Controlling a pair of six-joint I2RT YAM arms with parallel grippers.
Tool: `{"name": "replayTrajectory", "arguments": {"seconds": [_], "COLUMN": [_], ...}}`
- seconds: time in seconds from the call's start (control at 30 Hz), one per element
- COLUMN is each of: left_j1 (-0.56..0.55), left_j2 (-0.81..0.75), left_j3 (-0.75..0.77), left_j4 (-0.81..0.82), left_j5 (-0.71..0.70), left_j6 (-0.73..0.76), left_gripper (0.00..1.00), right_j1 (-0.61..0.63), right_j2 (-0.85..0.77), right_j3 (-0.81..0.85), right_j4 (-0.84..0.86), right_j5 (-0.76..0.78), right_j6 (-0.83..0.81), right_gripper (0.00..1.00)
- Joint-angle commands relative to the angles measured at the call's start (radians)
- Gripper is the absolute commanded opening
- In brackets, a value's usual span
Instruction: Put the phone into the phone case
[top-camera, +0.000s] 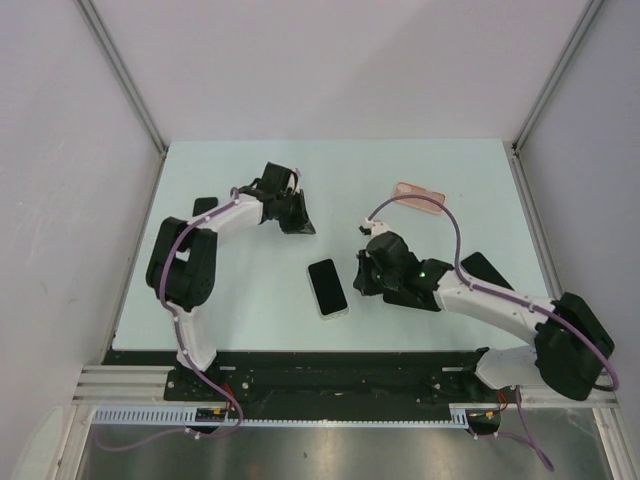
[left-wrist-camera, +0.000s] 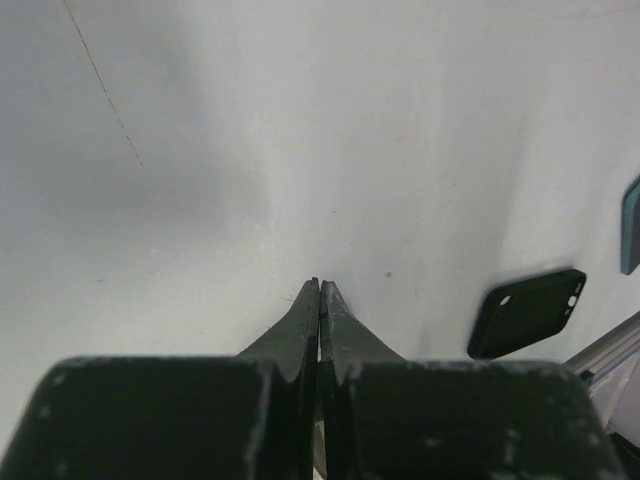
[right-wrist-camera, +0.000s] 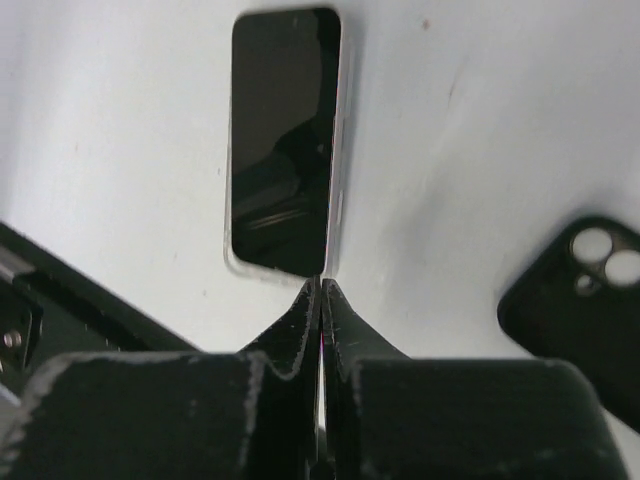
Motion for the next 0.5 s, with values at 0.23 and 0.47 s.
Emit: {"name": "replayTrajectory", "arguments": {"seconds": [0.23, 0.47], "left_j1": [-0.07, -0.093], "left_j2": [0.063, 0.061], "left_j3": [-0.027, -0.079], "left_j4": [0.006, 0.028], "left_j5": [0.085, 0.054], "left_j6": [0.047, 0.04], "left_gripper": [0.0, 0.0], "right_j1": [0.109, 0.2], "right_j2": [-0.208, -0.109], "right_j3": [-0.208, -0.217], "right_j4": [0.046, 0.117], "right_j5": [-0.025, -0.002], "right_j6": [0.073, 0.109], "right_gripper": [0.03, 0.03]}}
